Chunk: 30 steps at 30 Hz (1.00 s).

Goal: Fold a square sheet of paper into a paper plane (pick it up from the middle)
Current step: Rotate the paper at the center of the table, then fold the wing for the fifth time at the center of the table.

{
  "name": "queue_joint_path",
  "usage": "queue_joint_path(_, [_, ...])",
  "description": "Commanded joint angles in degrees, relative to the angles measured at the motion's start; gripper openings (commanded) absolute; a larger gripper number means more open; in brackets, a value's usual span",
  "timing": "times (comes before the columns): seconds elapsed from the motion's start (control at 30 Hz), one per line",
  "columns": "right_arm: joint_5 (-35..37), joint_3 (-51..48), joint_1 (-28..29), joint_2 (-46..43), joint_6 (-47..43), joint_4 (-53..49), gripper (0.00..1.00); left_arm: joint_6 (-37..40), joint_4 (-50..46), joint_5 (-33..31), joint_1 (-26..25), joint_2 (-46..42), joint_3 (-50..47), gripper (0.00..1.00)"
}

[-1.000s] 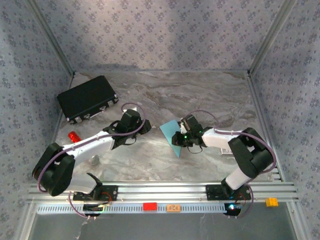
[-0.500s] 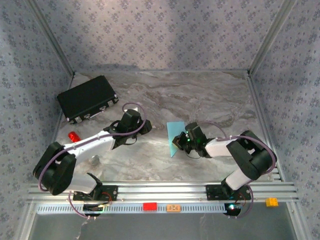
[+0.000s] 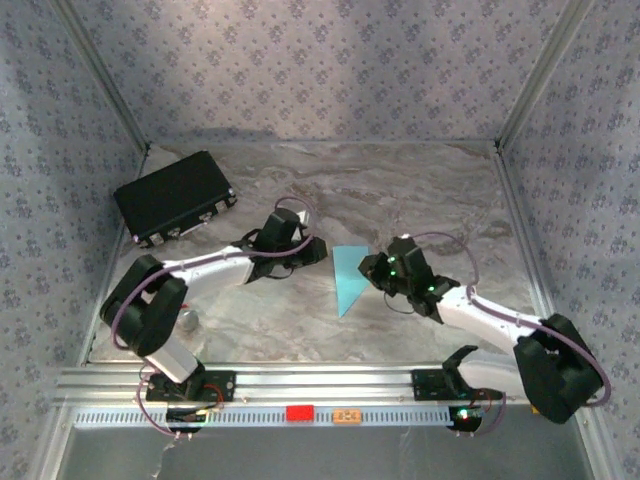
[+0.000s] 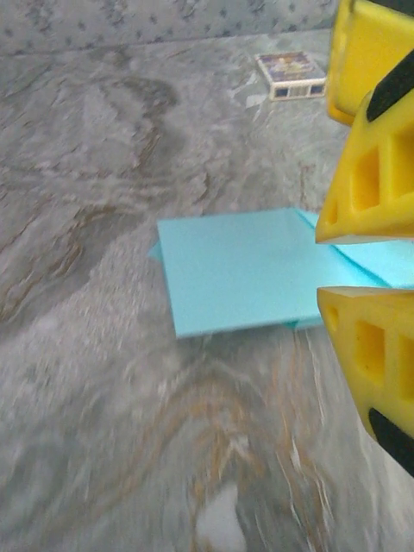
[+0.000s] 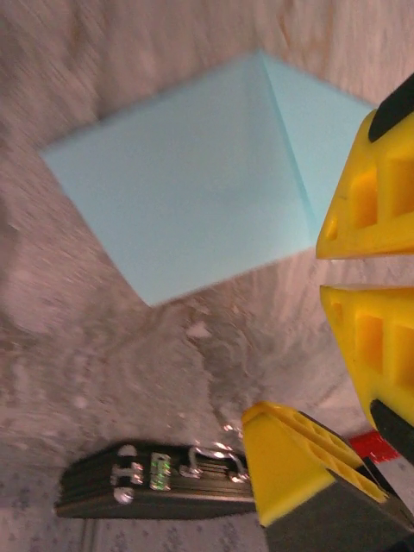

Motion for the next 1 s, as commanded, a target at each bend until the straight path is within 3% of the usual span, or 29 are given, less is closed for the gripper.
queue_joint_path(0.0, [-0.4, -2.3, -3.6, -1.5, -5.7, -8.6, 0.18, 1.3, 2.6, 6.8, -0.7, 3.9, 3.6, 0.18])
queue_joint_path(0.13, [-6.0, -3.2, -6.8, -0.4, -7.9, -8.1, 0.18, 0.5, 2.2, 10.9, -1.3, 9.6, 7.7, 0.16])
queue_joint_path(0.37, [-12.2, -2.5, -7.3, 3.1, -9.6, -2.5, 0.24, -0.2, -1.4, 10.7, -1.6, 15.2, 11.2, 0.13])
queue_joint_path(0.47, [-13.1, -0.7, -7.1, 4.9, -11.3, -4.4, 0.24, 1.3, -4.5, 10.3, -1.2, 17.3, 12.3, 0.12])
queue_joint_path(0.97, [-17.7, 2.6, -7.8, 11.9, -13.5, -4.0, 0.34, 0.8, -0.5, 12.9, -0.4, 21.8, 8.5, 0.09])
